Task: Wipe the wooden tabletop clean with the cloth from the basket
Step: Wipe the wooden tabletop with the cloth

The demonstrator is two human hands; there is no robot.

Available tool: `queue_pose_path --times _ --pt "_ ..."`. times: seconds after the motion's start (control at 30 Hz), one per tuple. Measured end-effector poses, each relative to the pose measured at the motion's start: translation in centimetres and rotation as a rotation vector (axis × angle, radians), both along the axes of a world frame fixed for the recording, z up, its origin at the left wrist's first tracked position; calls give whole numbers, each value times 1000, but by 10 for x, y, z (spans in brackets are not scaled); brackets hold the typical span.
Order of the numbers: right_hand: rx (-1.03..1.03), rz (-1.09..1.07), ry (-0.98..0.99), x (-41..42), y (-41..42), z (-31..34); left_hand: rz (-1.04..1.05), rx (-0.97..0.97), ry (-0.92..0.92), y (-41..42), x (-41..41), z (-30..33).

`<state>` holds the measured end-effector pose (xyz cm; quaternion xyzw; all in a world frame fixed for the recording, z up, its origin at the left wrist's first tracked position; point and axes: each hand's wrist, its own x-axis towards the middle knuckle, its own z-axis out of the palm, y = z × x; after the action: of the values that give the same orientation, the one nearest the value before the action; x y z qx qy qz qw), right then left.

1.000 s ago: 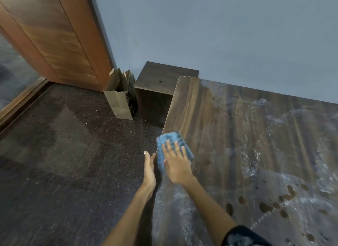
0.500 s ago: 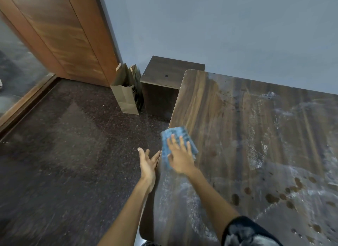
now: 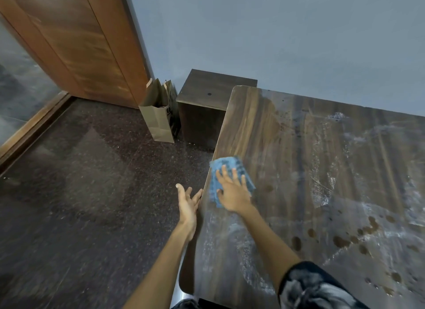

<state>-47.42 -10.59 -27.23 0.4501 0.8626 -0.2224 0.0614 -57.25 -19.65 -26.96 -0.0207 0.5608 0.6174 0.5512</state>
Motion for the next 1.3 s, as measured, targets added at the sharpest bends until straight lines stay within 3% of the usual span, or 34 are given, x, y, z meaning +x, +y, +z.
queue_pose_path --times 0.2,0.33,0.43,0.57,0.73,0.87,1.0,1.17,1.3 --pt "-13 272 110 44 -78 -4 -13 -46 -20 -6 -5 -6" --pt "27 99 -43 86 -37 -6 -57 -41 -4 -5 -3 1" --pt "-3 -37 -111 55 -1 2 -81 -74 53 -7 1 -1" --pt "-2 92 1 10 -36 1 -65 -85 50 -9 2 1" --pt "101 300 76 59 -106 -11 -19 -60 -109 -18 -10 5" --pt "117 187 -12 83 -64 -4 -57 -55 -74 -23 -12 9" --pt "81 -7 -59 32 -21 4 -61 -50 -39 -27 -5 12" --pt "44 278 94 30 -92 -11 -48 -64 -19 -29 -1 9" --pt "93 219 119 82 -96 -13 -46 -77 -5 -37 -2 9"
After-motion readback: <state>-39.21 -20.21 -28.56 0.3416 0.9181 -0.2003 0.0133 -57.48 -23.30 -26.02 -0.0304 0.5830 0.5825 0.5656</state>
